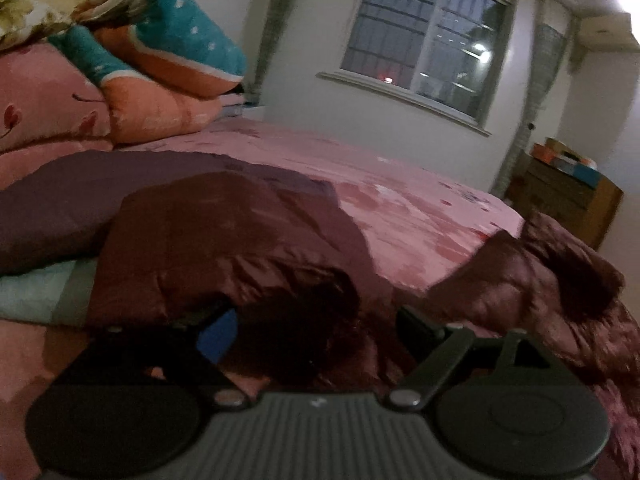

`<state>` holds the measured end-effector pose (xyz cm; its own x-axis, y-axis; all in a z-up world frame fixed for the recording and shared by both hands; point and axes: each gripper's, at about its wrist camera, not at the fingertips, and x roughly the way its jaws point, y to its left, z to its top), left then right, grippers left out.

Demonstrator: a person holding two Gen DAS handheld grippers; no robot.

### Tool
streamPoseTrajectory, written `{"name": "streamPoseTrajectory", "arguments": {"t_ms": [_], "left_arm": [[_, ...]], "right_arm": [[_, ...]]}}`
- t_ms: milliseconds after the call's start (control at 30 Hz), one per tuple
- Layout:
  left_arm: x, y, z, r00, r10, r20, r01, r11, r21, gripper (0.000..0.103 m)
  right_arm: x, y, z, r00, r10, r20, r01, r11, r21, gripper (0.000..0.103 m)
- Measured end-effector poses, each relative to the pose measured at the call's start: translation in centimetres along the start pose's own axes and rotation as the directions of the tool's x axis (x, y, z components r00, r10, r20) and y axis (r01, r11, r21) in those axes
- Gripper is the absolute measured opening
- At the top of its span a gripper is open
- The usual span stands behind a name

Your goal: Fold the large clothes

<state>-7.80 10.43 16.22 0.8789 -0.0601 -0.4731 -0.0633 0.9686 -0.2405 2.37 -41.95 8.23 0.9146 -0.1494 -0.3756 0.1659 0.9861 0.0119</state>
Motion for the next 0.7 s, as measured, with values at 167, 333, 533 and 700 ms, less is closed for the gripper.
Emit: {"name": "streamPoseTrajectory", "arguments": {"t_ms": [167, 333, 533, 700], "left_arm": [[-1.7, -2.4, -1.1, 0.997, -0.074, -0.010, 0.074, 0.996, 0.042, 0.089], [-2.8, -5.0, -3.1, 0.989, -0.141, -0.050, 0.145, 0.986, 0.080, 0.091], [-3.9, -6.8, -5.5, 0.973, -0.197, -0.120, 0.208, 0.974, 0.090, 0.092], [-4.6, -7.6, -7.0, 0.964, -0.212, -0.161, 0.228, 0.970, 0.089, 0.092]], "right_arm": [[-2.9, -1.9, -3.5, 0.991, 0.027, -0.133, -0.025, 1.000, 0.016, 0.103], [-3.8, -2.4, -6.9, 0.974, 0.054, -0.218, -0.046, 0.998, 0.044, 0.103], [-0.6, -2.1, -9.7, 0.951, 0.042, -0.306, -0.034, 0.999, 0.031, 0.103], [1.9, -2.0, -11.2, 0.929, 0.078, -0.362, -0.059, 0.996, 0.063, 0.103]]}}
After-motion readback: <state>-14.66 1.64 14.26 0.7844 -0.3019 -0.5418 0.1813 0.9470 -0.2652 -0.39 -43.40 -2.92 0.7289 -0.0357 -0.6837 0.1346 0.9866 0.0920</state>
